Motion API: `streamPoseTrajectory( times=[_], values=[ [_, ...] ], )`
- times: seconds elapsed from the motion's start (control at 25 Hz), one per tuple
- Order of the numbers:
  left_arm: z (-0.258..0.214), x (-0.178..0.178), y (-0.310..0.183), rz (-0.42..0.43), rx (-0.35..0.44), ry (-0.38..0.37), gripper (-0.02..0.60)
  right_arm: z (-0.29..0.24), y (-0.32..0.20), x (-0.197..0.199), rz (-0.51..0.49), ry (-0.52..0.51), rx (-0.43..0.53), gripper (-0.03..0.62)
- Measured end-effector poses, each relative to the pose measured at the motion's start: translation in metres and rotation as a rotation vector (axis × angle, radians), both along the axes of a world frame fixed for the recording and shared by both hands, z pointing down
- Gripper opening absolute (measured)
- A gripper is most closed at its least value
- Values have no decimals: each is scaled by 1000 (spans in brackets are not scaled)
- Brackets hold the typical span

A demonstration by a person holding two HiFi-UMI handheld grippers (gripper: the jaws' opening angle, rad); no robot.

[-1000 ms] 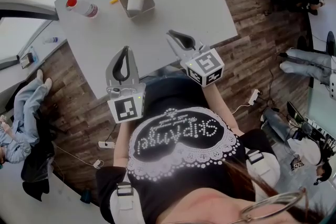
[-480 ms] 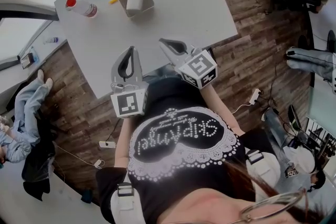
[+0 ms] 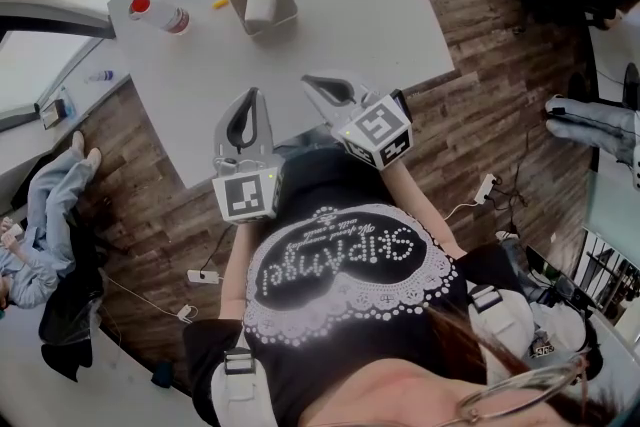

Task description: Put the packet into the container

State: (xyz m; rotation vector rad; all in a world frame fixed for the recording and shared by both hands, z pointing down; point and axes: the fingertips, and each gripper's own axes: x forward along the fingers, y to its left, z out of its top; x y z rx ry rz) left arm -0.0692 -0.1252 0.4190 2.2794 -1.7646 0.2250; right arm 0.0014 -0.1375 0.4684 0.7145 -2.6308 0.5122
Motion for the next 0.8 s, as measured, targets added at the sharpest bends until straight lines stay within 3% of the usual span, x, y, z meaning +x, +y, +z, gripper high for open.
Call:
streamPoseTrajectory(
  times=[0.8],
  values=[
    [4, 8, -8, 53, 2, 2, -3, 2, -10, 6, 11, 31, 3, 2]
  ],
)
